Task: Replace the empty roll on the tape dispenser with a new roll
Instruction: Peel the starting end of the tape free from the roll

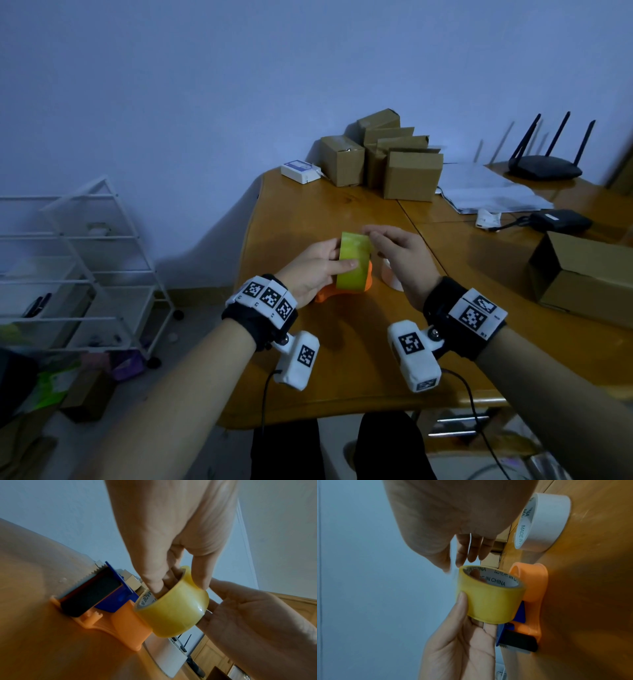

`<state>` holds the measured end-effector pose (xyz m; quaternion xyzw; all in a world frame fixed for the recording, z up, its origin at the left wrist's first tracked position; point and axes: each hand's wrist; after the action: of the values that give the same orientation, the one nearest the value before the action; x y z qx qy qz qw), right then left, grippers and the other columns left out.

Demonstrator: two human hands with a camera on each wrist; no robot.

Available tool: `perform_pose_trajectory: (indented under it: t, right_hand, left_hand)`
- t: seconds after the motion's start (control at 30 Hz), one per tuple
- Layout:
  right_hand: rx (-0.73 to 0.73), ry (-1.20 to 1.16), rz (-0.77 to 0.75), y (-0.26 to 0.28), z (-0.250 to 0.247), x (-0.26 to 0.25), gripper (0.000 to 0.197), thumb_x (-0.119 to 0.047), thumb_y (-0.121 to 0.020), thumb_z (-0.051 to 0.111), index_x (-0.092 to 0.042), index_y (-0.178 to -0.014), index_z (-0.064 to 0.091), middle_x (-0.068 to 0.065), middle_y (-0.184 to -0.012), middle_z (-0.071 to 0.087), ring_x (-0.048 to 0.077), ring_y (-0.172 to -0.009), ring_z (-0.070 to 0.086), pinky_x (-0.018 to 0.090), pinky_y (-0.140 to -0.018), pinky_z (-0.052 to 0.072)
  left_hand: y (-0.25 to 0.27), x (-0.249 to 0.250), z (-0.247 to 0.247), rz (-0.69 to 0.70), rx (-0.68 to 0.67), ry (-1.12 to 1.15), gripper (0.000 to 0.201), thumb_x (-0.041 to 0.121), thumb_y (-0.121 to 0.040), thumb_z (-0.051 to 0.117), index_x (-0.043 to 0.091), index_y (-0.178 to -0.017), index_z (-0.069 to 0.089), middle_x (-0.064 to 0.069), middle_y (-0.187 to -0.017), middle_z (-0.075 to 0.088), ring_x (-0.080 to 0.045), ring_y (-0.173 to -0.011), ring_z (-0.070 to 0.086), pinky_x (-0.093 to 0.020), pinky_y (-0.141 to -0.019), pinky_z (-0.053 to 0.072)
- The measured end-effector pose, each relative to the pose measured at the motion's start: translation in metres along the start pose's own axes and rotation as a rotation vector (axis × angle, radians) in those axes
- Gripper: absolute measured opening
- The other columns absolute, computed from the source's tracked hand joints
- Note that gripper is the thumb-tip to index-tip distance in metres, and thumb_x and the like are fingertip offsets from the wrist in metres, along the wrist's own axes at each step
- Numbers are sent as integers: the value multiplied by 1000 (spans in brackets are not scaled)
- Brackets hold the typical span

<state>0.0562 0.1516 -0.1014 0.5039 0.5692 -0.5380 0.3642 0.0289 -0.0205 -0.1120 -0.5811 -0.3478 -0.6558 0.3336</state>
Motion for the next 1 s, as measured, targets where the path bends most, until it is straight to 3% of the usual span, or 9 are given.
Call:
perform_pose_trajectory:
  t: [0.1,0.17,0.23,0.33,0.57,0.67,0.83,0.93,1.0]
  right_hand:
    - [-25,-63,-11,-3,-4,3,40,-19,-97,58,-34,-134,54,-1,-103,62,9,-85,57,23,-71,49]
    - [-48,-25,9,-4,-6,4,41,-23,-96,61,-32,-135,54,-3,-113,62,11,-97,60,24,-77,51]
    - [-87,13,32,-2,-7,9,36,-29,-91,67,-31,-127,63,2,-121,61,19,-110,59,30,-84,53]
    - [-114,14,43,2,-5,15,31,-31,-84,75,-39,-113,70,3,-124,58,21,-112,57,33,-84,51]
    - [4,-17,-35,-5,4,9,3,-26,-81,78,-27,-79,77,13,-103,67,36,-99,62,57,-87,53]
    - [10,-36,-19,-6,10,8,6,-29,-80,76,-26,-74,75,20,-95,71,44,-97,64,63,-81,53]
    - [-29,-78,28,-4,12,7,10,-18,-90,69,-14,-81,71,26,-92,69,42,-84,64,59,-79,53]
    - [-45,-99,32,-4,13,5,11,-16,-92,66,-13,-82,70,15,-82,68,29,-79,62,47,-73,52]
    - [-50,-115,29,-3,12,3,13,-17,-93,66,-18,-81,72,10,-84,68,26,-81,61,48,-76,52]
  left_hand:
    - [0,-1,-2,-5,-6,-8,48,6,-96,57,14,-142,46,-7,-133,63,-22,-125,59,-48,-111,40]
    - [0,-2,-3,-8,4,-9,47,7,-96,57,15,-141,47,-6,-132,64,-22,-124,59,-48,-111,39]
    - [0,-2,-3,-4,6,-1,46,6,-96,57,14,-140,47,-7,-131,64,-22,-123,60,-47,-110,41]
    - [1,-1,-3,3,-5,0,46,5,-96,57,14,-140,47,-6,-130,65,-22,-121,61,-45,-108,43]
    - [0,2,0,6,-7,-24,46,3,-95,57,14,-140,49,-9,-131,64,-21,-121,61,-38,-105,47]
    - [-1,1,-1,2,8,-10,45,3,-95,58,14,-138,51,-10,-130,65,-24,-122,60,-46,-110,42]
    - [0,-1,-4,-14,26,-10,41,5,-94,59,19,-132,55,-8,-127,67,-24,-121,61,-51,-112,38]
    - [0,-1,-4,-9,33,4,43,4,-95,59,15,-136,52,-9,-128,66,-23,-120,61,-49,-111,40]
    - [0,-1,-2,-6,31,8,44,4,-95,58,14,-137,51,-10,-128,66,-22,-120,62,-48,-110,41]
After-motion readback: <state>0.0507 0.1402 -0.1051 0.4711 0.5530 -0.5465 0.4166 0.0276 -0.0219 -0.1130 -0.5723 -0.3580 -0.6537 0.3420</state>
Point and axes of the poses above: each hand's wrist, its own y-axis away from the middle knuckle, its own z-axis out of the palm, x = y × z
